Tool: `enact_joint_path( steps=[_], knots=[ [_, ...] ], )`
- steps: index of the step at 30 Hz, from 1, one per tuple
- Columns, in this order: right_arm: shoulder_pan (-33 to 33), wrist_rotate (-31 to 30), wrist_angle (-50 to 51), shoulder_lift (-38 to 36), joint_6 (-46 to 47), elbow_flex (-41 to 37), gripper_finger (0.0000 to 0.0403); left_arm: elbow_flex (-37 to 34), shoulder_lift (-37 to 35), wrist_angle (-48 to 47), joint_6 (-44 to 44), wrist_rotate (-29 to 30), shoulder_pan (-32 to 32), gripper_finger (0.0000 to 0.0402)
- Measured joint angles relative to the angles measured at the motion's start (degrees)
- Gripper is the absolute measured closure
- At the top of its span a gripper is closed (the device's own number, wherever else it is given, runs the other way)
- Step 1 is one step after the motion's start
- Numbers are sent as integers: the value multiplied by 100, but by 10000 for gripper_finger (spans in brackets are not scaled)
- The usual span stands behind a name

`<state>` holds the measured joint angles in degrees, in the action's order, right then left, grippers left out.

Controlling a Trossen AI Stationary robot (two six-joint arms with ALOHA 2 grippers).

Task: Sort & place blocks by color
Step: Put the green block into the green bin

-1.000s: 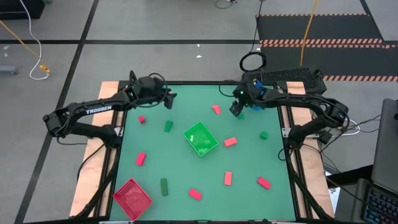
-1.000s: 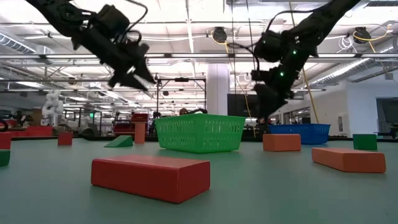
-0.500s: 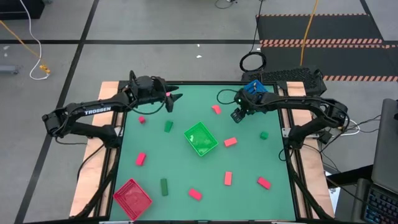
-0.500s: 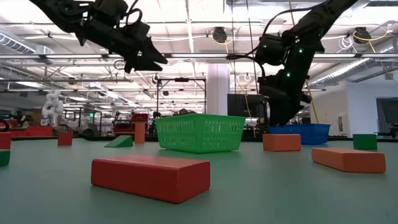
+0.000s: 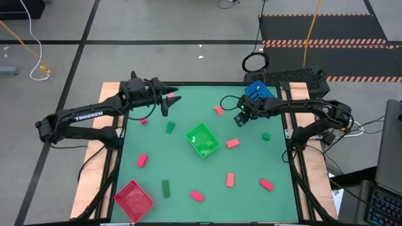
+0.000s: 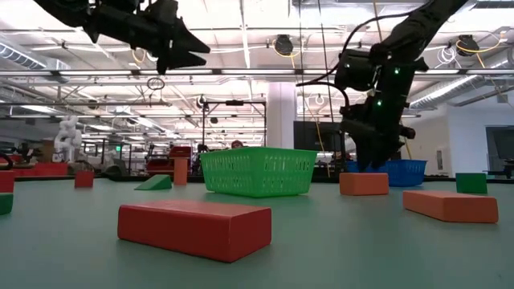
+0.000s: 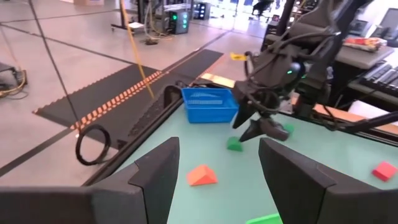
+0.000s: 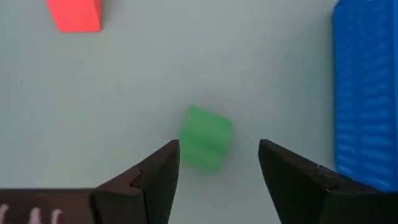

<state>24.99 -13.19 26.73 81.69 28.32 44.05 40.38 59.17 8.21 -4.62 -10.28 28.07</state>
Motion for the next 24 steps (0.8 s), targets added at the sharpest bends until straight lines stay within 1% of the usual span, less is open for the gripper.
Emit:
enact_joint_path(
  steps=[4, 7, 15, 21, 24],
  knots=[
    [-29, 128, -523, 0, 86, -254, 188, 0, 1, -2, 22, 1, -154, 176],
    [-37, 126, -610, 0, 142, -372, 188, 0, -1, 4, 22, 4, -222, 176],
    [-37, 126, -1418, 5, 234, -767, 188, 0, 1, -22, -25, 4, -244, 176],
    [-38, 39, -1759, 367, 144, -902, 189, 0, 1, -26, -33, 9, -244, 176],
    [-71, -19, -1887, 506, 30, -907, 201, 0, 1, -26, -33, 22, -245, 176]
  ],
)
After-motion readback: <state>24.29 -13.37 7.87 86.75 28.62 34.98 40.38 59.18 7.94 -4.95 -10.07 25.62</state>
